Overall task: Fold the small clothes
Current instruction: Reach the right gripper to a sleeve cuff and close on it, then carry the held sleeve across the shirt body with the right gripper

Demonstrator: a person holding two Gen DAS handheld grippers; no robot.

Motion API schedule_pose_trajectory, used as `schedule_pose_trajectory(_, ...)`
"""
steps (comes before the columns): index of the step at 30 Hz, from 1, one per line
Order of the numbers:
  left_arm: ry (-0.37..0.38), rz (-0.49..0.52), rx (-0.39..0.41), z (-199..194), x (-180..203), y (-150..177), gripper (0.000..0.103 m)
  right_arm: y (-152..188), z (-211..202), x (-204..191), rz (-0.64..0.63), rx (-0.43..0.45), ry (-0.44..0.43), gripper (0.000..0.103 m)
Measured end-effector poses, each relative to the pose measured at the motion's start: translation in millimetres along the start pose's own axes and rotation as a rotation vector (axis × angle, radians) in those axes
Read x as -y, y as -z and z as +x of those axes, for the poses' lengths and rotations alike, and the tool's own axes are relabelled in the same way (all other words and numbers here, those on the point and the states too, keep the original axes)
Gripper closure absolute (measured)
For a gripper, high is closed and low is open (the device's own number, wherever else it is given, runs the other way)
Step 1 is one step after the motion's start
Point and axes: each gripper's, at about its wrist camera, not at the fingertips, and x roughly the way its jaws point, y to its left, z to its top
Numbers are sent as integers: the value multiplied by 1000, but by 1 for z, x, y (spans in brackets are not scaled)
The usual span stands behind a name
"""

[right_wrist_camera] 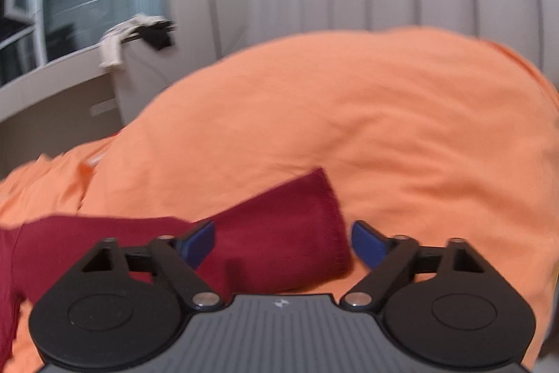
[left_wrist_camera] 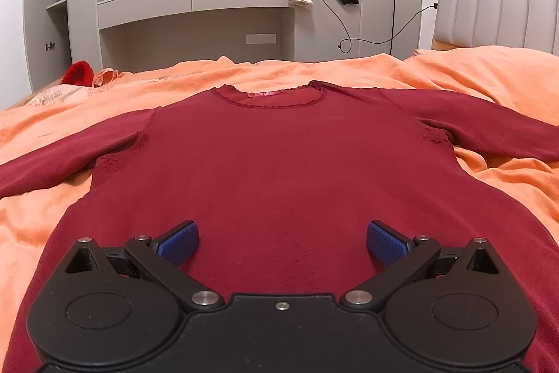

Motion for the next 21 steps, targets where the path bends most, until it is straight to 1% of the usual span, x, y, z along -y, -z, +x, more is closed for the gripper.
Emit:
schedule_pose_trajectory(1,3,-3,0,0,0,0,1,0,4,4,27,-3,19,27)
schedule_pose_trajectory(2,6,-6,0,-1,-1,0,1,1,8,7,44,-7,35,34)
schedule_pose_trajectory(4,9,-13,2,-1,-2,-1,1,4,11,5,45,-8,61,52)
schedule_pose_trajectory(6,9,-21,4,-3,-4,-2,1,3,10,3,34,-7,64,86)
schedule_pose_trajectory(8,5,-34,11,-5,-6,-5,1,0,6,-1,39,1,48,98)
schedule_pose_trajectory(11,-20,-37,29,-12,-10,-9,1,-9,-8,-18,18,44,3,99)
schedule_pose_trajectory(14,-72,-35,50,-21,-17,-16,1,-23,-35,-52,-35,101,-89,99)
schedule_pose_trajectory(18,-104,-85,79,-36,-35,-24,1,-33,-78,-118,-132,165,-267,99)
schedule_pose_trajectory(21,-134,-139,94,-47,-53,-28,1,-29,-109,-172,-195,193,-413,99)
